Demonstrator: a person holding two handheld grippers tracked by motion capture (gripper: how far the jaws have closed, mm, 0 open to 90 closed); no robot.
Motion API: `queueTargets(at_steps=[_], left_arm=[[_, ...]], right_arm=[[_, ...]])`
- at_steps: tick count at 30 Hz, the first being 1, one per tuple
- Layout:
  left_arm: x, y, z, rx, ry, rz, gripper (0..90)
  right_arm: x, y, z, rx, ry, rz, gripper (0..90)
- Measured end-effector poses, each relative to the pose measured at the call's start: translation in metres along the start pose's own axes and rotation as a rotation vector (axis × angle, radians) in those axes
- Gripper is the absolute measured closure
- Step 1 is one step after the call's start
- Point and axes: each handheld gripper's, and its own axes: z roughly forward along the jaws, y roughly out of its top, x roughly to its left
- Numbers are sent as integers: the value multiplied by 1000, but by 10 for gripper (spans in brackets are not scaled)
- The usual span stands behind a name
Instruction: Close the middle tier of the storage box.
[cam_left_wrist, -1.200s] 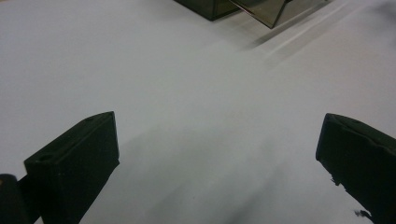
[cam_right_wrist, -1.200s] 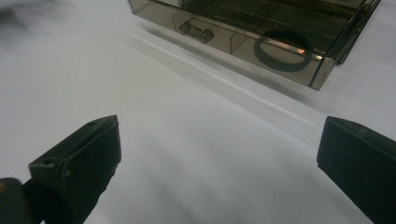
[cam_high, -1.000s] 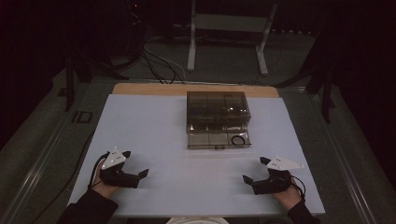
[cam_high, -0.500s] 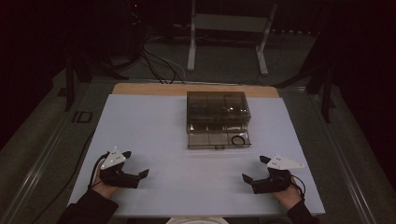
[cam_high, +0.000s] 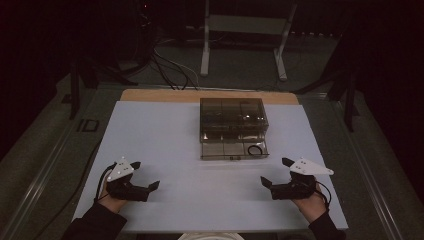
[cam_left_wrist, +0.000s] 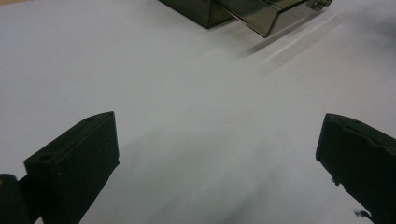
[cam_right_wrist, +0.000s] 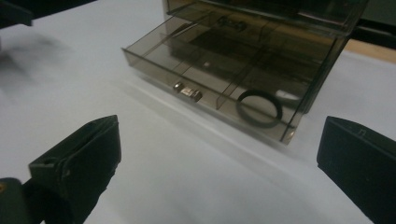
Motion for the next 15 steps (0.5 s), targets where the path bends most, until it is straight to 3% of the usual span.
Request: queueTargets(at_steps=[15], left_arm=[[-1,0,-1,1,-2,1,9]], right_arm=[[22,22,26,3,-111,-42,0]])
